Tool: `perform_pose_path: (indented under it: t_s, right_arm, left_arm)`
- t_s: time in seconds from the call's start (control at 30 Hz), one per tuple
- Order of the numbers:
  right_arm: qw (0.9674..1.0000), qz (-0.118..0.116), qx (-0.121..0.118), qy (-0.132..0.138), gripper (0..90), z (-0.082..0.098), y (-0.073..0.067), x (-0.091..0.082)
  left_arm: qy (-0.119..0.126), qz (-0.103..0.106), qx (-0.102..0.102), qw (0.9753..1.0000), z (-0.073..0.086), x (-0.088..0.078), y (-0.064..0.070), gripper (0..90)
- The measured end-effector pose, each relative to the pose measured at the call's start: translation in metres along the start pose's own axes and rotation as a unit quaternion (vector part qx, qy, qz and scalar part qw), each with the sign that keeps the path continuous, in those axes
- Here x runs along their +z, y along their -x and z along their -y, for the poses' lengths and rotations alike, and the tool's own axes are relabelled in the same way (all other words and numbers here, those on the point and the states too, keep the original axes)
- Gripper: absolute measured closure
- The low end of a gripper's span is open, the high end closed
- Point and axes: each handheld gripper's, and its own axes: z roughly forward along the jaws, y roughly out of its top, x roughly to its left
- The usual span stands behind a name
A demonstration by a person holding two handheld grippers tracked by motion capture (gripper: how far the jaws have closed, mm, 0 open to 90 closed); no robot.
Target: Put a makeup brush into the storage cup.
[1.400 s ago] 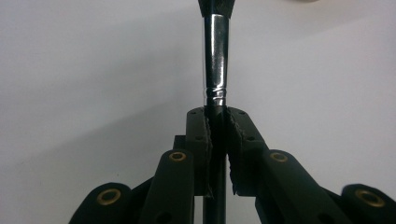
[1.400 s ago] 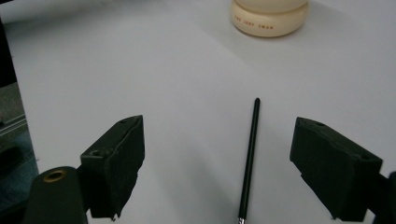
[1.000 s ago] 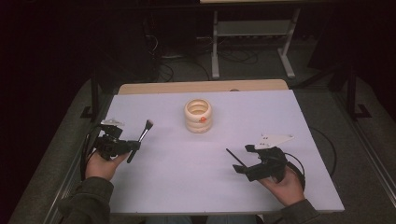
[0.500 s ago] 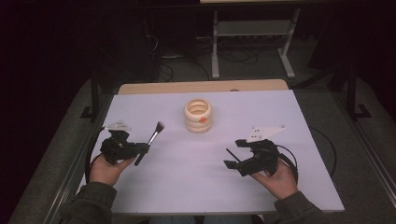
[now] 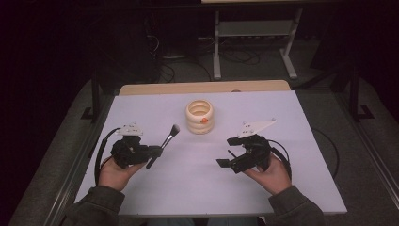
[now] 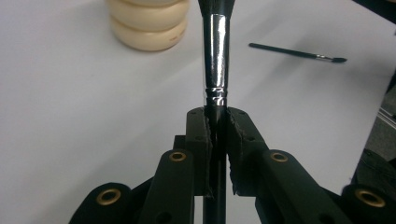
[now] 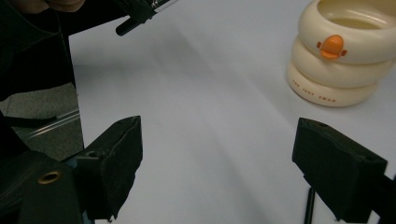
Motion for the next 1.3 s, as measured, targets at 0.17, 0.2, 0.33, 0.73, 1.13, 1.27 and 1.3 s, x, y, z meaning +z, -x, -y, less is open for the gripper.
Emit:
perform_pose_path:
  t_s: [0.17,0.2,0.33,0.73,1.13,1.27,1.3]
  right_arm:
    - [0.9999,-0.013,-0.002,-0.003,16.0,-0.009,-0.002,0.006]
    - [0.9998,-0.019,-0.005,-0.005,16.7,-0.013,-0.001,0.010]
    - [0.9996,-0.027,-0.008,-0.008,18.0,-0.018,-0.002,0.015]
    - [0.9978,-0.066,-0.008,-0.001,25.7,-0.027,-0.006,0.033]
    - [0.9897,-0.140,0.030,0.003,43.2,-0.023,0.000,0.050]
    - [0.9878,-0.151,0.038,0.006,50.2,-0.022,0.002,0.052]
    - [0.9874,-0.153,0.039,0.007,51.4,-0.022,0.003,0.052]
  left_arm:
    - [0.003,0.012,0.009,0.9999,-0.004,0.003,0.008,79.7]
    - [0.005,0.015,0.014,0.9998,-0.004,0.005,0.009,79.7]
    - [0.017,0.027,0.026,0.9992,-0.005,0.009,0.016,79.7]
    - [0.030,0.064,0.080,0.9943,0.000,0.027,0.041,79.7]
    - [0.051,0.088,0.099,0.9899,0.005,0.039,0.054,79.7]
    - [0.050,0.091,0.101,0.9895,0.004,0.040,0.055,79.7]
    - [0.049,0.093,0.100,0.9894,0.004,0.041,0.056,79.7]
